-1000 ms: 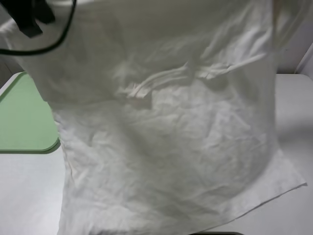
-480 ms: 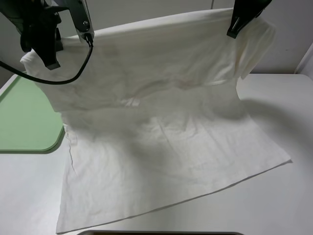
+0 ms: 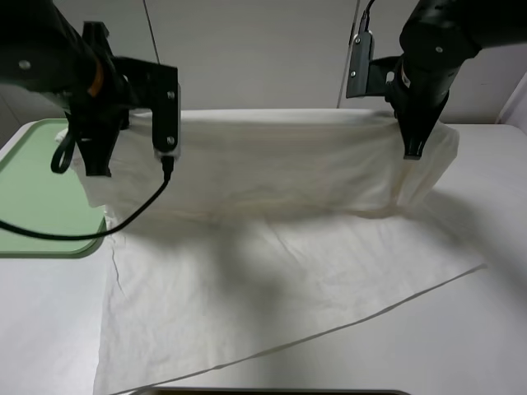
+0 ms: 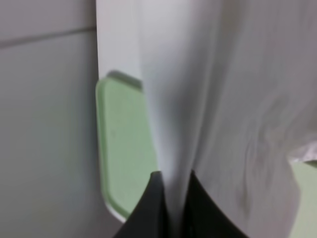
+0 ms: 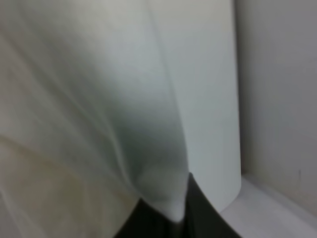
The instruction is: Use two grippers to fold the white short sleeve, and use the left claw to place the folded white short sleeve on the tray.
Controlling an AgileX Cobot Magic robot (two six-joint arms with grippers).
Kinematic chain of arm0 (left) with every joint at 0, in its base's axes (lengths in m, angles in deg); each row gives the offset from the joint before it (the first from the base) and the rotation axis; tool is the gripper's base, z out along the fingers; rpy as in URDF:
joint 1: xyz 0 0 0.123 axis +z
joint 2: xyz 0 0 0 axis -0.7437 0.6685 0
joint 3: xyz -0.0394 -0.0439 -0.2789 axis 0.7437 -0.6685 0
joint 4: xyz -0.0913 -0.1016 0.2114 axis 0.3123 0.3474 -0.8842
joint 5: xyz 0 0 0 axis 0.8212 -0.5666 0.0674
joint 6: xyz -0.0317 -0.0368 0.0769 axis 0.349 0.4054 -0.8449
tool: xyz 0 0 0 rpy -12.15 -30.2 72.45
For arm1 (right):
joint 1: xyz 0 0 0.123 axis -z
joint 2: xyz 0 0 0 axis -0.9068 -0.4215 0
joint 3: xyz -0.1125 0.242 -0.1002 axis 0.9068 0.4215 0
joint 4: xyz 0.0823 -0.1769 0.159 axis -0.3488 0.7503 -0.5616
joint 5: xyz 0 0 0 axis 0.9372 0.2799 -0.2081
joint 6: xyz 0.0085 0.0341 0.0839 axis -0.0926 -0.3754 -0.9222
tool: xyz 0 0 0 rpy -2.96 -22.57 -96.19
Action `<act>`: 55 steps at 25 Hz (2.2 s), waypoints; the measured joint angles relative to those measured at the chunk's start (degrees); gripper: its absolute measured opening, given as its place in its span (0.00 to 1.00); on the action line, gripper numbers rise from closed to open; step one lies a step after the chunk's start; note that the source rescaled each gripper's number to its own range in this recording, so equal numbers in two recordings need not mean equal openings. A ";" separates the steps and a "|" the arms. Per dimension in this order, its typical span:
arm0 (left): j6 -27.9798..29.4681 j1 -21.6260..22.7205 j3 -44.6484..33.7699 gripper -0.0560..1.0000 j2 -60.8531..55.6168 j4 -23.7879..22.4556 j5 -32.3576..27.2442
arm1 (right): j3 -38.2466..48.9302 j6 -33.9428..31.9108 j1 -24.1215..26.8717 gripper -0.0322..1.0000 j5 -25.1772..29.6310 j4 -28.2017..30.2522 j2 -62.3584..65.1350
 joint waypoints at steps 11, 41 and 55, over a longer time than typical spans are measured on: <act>4.62 -12.05 -12.38 0.05 -0.05 -11.11 -0.93 | 18.06 -0.13 0.19 0.03 -12.38 11.93 9.76; -27.30 -23.40 -13.79 0.57 -0.10 29.31 -6.91 | 46.37 11.31 -6.09 0.87 -20.34 8.04 18.61; 0.71 -23.40 -7.93 0.83 -7.44 3.51 -12.51 | 46.09 10.50 -6.09 1.00 -10.13 10.05 23.55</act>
